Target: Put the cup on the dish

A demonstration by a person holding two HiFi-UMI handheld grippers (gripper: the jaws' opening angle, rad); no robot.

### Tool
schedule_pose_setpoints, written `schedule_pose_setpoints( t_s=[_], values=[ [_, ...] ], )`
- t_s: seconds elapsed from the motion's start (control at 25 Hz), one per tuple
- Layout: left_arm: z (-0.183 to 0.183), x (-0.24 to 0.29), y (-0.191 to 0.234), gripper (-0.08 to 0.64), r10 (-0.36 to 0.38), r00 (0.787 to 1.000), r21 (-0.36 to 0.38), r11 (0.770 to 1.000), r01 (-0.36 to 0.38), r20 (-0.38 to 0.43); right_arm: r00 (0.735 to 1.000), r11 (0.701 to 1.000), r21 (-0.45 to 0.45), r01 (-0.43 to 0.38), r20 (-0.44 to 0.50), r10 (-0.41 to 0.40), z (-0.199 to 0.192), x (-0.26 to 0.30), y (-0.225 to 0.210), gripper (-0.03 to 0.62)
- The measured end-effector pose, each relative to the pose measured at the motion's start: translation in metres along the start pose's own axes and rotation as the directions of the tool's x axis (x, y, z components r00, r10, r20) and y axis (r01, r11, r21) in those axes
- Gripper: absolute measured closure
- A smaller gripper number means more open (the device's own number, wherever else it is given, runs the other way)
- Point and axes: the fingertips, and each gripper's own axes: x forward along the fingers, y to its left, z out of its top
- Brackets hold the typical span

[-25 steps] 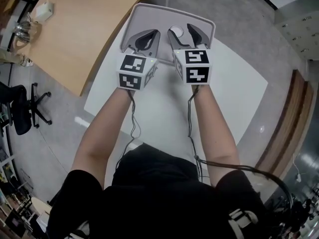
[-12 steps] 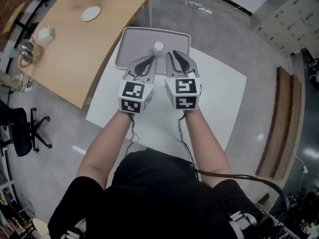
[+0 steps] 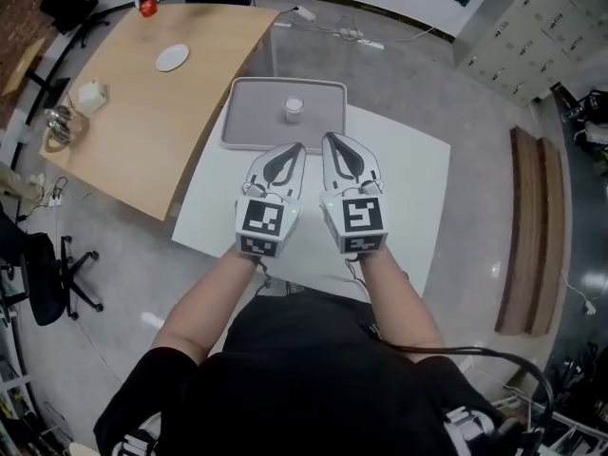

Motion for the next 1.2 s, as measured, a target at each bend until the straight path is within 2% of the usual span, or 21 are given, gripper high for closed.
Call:
schedule_pose_setpoints(
  t_s=[0.16, 0.52, 0.84, 1.2],
  values=[
    [0.011, -0.019, -0.014, 0.554, -0.009, 0.999, 0.025, 1.0, 0.008, 0.032, 1.0, 1.0, -0.008, 0.009, 0.02, -0.009, 0.013, -0.028, 0.008, 0.579],
    [0.047, -0.057, -0.06, 0.552, 0.018, 0.993, 0.013, 1.0, -0.02, 0.114, 0.995, 1.0, 0.0, 0.001, 0.099, -0.001, 0.035, -0.091, 0.007, 0.58],
    [0.059, -0.074, -0.102, 0.552, 0.085, 0.989, 0.009, 0.996, -0.086, 0.119, 0.993, 0.999, -0.003, -0.039, 0.112, 0.039, 0.038, -0.137, -0.008, 0.58],
    [0.061, -0.083, -0.137, 0.554, 0.114, 0.986, 0.015, 0.993, -0.116, 0.123, 0.989, 0.998, -0.006, -0.065, 0.13, 0.065, 0.03, -0.171, -0.013, 0.58]
  ],
)
